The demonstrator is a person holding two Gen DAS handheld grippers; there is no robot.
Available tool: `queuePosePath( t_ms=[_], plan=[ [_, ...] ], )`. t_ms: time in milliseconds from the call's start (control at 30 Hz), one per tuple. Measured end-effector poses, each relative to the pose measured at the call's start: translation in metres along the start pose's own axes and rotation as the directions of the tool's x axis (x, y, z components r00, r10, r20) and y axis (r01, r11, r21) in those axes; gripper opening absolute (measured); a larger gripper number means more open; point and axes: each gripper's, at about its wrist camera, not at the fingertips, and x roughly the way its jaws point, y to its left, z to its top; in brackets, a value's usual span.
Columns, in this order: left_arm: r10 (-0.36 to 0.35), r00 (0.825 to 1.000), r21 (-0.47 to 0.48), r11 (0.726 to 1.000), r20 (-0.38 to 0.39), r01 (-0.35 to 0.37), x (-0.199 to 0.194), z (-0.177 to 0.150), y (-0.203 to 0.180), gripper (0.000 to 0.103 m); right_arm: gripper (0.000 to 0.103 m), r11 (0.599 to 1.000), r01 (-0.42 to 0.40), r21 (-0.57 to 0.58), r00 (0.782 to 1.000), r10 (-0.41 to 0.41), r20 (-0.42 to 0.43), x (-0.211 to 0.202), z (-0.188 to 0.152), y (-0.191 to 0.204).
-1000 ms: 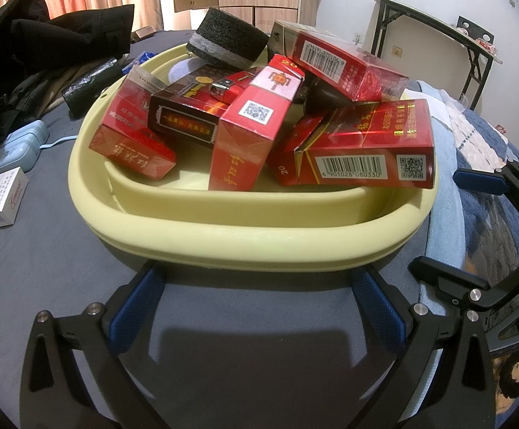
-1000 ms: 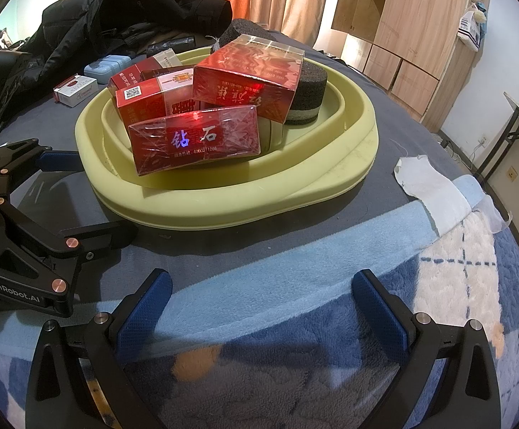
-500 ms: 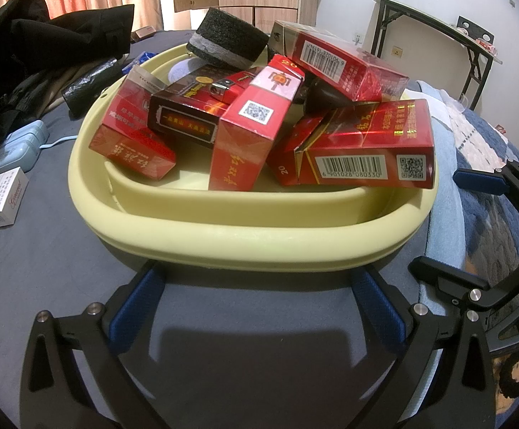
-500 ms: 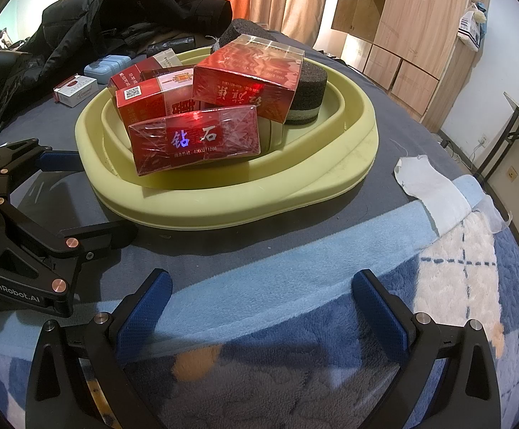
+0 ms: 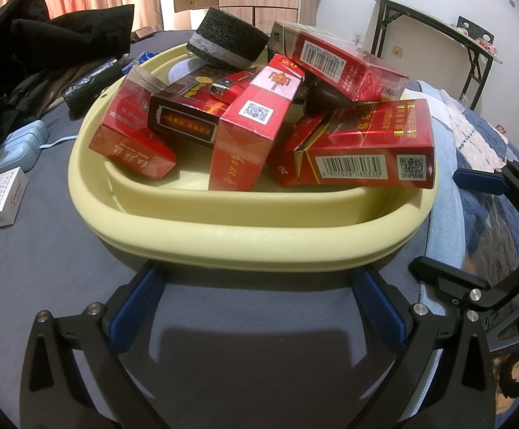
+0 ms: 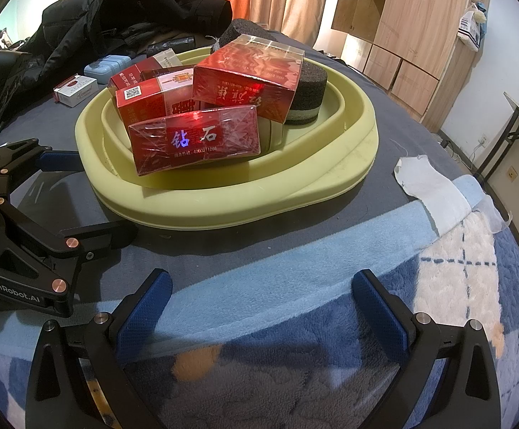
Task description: Organize rigid objects
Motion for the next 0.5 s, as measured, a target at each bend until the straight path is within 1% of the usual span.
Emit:
queuePosePath(
  t_ms=[500],
  plan=[
    [-0.001, 1.0, 0.0, 1.0, 0.001, 0.001, 0.0007, 0.0008, 0.0007, 0.103, 0.103, 1.0, 0.0, 0.0, 1.0, 0.0, 0.0, 0.0, 0.0, 0.0]
  ],
)
